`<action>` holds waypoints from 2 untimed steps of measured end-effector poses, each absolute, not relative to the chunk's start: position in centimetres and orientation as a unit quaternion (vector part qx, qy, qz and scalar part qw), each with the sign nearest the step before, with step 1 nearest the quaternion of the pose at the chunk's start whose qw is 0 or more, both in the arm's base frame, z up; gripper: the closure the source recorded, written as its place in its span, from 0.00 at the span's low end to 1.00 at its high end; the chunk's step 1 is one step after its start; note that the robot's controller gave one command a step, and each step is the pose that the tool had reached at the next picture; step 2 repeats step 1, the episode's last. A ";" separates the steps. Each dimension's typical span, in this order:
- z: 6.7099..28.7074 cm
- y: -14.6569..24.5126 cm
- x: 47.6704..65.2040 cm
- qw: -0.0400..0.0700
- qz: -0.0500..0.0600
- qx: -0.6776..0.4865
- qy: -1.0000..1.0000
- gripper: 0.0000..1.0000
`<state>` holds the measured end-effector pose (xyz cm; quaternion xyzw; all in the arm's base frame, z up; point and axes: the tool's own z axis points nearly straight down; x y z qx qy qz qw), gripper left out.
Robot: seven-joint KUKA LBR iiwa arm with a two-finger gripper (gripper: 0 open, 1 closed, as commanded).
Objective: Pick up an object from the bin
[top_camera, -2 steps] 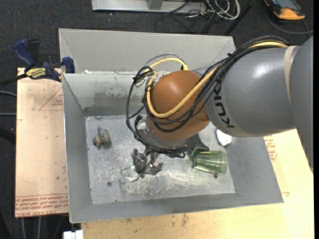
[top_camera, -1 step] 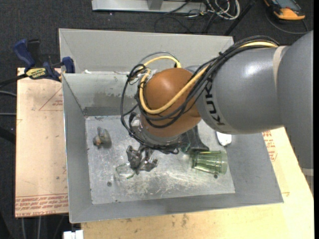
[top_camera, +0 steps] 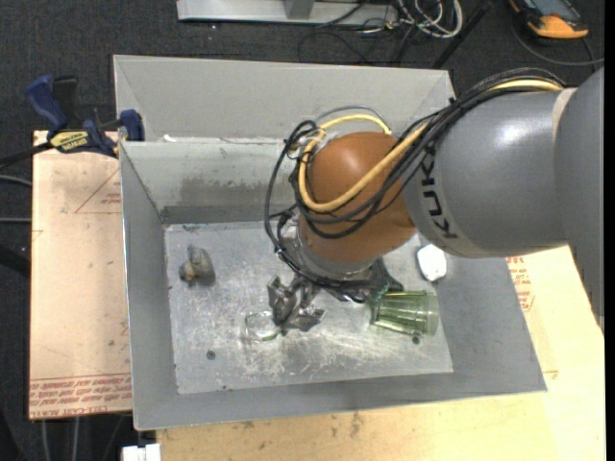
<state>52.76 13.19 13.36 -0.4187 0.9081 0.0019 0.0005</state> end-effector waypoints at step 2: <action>30.2 14.6 62.7 0.006 -0.001 -0.563 0.827 1.00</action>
Offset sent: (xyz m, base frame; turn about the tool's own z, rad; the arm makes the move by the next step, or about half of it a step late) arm 0.0000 0.0000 0.0000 0.0000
